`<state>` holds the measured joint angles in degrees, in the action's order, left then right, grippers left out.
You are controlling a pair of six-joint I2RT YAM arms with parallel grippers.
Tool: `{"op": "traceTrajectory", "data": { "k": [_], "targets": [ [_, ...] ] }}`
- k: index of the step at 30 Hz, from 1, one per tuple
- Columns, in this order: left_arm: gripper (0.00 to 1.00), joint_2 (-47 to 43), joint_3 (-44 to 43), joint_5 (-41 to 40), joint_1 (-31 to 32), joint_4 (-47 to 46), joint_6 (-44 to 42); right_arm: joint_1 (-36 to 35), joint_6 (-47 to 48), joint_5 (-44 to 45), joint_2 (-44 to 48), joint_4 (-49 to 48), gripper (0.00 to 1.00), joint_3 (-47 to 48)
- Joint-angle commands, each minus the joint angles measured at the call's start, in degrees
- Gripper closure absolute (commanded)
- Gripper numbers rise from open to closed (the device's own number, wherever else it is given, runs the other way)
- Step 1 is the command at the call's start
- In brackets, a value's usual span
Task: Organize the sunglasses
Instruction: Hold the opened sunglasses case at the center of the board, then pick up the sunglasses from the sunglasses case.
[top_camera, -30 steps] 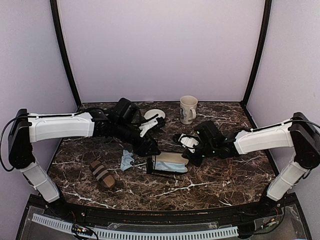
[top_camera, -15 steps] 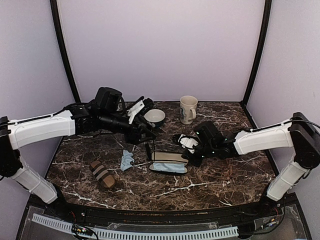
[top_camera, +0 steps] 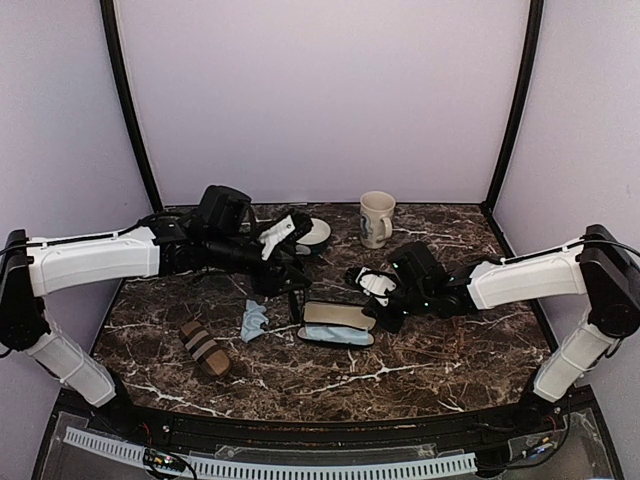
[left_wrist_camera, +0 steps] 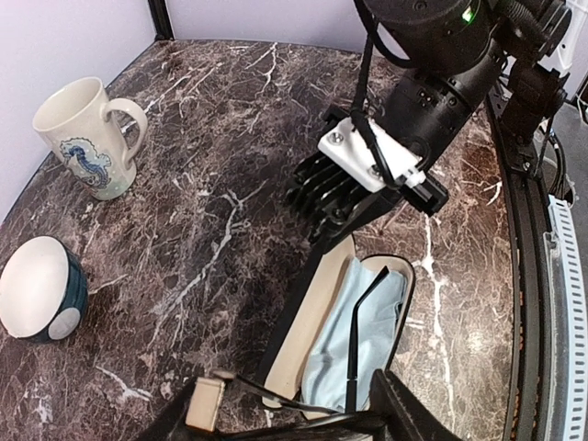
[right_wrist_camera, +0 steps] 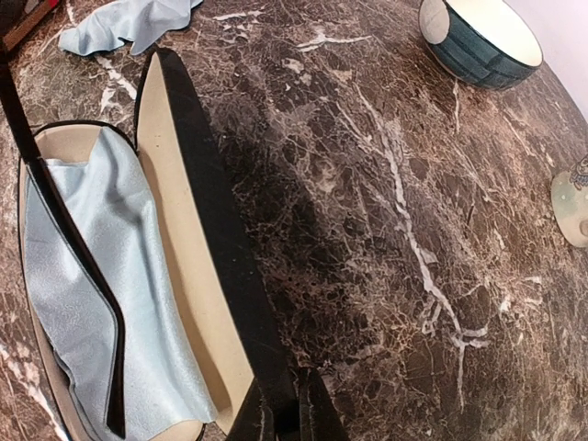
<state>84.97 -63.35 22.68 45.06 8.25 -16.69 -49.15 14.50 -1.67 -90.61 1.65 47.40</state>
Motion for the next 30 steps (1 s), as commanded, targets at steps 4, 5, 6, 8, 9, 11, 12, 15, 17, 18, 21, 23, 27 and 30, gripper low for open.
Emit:
{"op": "traceTrajectory", "data": {
  "k": [4, 5, 6, 8, 9, 11, 12, 15, 17, 18, 21, 23, 27, 30],
  "targets": [
    [0.64, 3.5, -2.8, -1.4, 1.2, 3.7, -6.1, -0.5, 0.1, -0.2, -0.3, -4.2, 1.0, -0.4],
    [0.64, 4.2, -3.3, -1.3, 1.5, 4.2, -6.4, -0.6, 0.0, -0.2, -0.3, -4.5, 1.0, -0.5],
    [0.64, 4.8, -3.6, -1.3, 1.9, 4.5, -6.8, -0.5, 0.1, -0.2, -0.3, -4.8, 1.0, -0.6],
    [0.64, 5.9, -4.1, -1.9, 2.6, 5.1, -7.5, -0.5, 0.1, -0.2, -0.3, -5.1, 1.0, -0.6],
    [0.64, 6.4, -4.5, -2.5, 3.1, 5.5, -7.9, -0.5, 0.1, -0.2, -0.3, -5.2, 1.0, -0.6],
    [0.64, 7.6, -5.0, -3.2, 3.8, 6.1, -8.6, -0.5, 0.1, -0.2, -0.2, -5.3, 1.0, -0.6],
    [0.64, 8.0, -5.2, -3.4, 4.1, 6.3, -8.8, -0.5, 0.1, -0.3, -0.3, -5.5, 1.0, -0.7],
    [0.64, 9.5, -6.0, -4.1, 5.7, 7.1, -9.8, -0.5, 0.2, -0.2, -0.2, -5.8, 1.0, -0.9],
    [0.64, 10.8, -6.8, -4.9, 6.7, 7.8, -10.5, -0.5, 0.3, -0.2, -0.3, -6.3, 1.0, -1.0],
    [0.64, 11.5, -7.3, -5.3, 7.2, 8.3, -10.9, -0.6, 0.2, -0.1, -0.2, -6.4, 1.0, -1.0],
    [0.64, 13.4, -9.0, -5.8, 8.1, 9.2, -11.9, -0.5, 0.0, 0.0, -0.3, -7.4, 1.0, -1.5],
    [0.64, 14.4, -9.8, -5.6, 8.4, 9.4, -12.1, -0.6, -0.2, 0.0, -0.3, -8.1, 1.0, -1.9],
    [0.61, 16.1, -11.0, -5.2, 9.1, 9.4, -12.6, -0.6, -0.6, 0.0, -0.3, -8.9, 1.0, -2.4],
    [0.59, 16.9, -11.2, -5.6, 9.5, 9.0, -12.5, -0.6, -0.8, 0.2, -0.3, -9.1, 1.0, -2.8]
  ]
}}
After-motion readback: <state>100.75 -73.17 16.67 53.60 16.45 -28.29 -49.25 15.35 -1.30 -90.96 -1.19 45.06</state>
